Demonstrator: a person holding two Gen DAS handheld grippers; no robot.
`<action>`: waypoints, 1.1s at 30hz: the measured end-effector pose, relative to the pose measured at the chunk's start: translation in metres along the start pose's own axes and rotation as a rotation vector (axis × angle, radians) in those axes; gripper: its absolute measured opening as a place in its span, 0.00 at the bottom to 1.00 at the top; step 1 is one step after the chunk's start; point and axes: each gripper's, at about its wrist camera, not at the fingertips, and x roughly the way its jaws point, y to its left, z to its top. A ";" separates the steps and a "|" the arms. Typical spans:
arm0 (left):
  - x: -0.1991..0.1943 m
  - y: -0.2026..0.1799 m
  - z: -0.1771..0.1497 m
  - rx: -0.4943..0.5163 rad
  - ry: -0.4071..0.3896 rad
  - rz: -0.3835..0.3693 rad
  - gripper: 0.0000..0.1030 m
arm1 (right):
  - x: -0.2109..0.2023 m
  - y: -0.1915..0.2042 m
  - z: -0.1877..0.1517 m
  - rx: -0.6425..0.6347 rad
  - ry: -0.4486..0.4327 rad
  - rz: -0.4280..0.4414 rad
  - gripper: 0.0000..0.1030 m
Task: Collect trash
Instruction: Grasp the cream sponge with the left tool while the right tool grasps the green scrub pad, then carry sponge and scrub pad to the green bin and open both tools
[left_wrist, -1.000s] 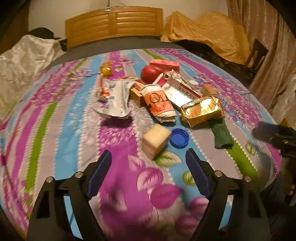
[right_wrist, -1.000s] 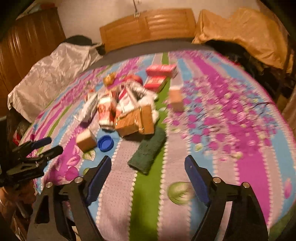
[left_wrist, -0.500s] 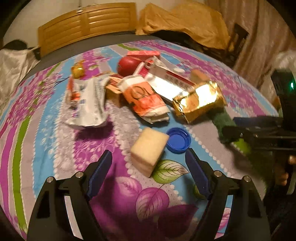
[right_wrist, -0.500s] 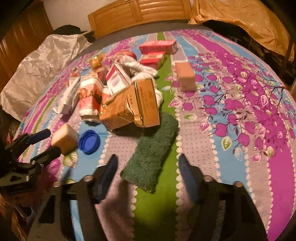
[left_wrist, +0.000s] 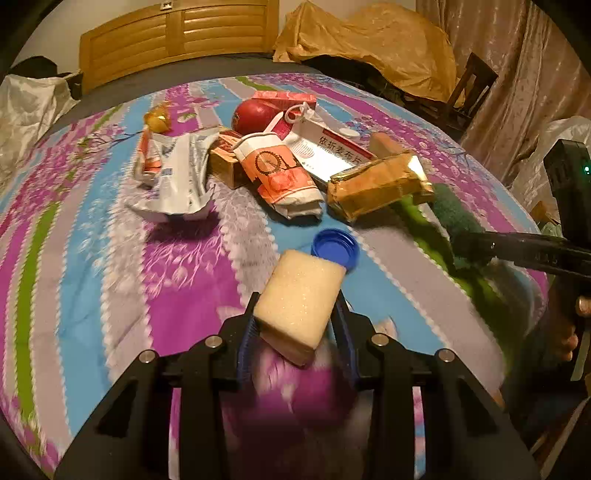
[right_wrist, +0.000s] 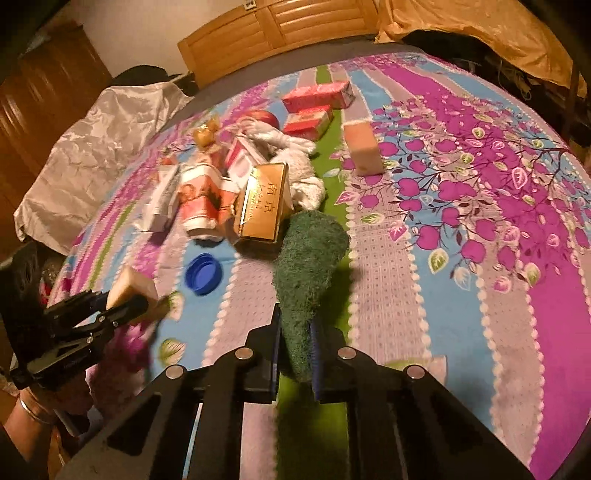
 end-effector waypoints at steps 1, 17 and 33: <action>-0.010 -0.005 -0.001 0.000 -0.009 -0.001 0.35 | -0.007 0.001 -0.003 -0.001 -0.003 0.005 0.13; -0.055 -0.115 0.074 0.081 -0.126 0.058 0.35 | -0.152 -0.022 -0.009 -0.008 -0.248 -0.072 0.13; -0.042 -0.308 0.169 0.316 -0.207 -0.084 0.35 | -0.354 -0.178 -0.014 0.198 -0.525 -0.363 0.14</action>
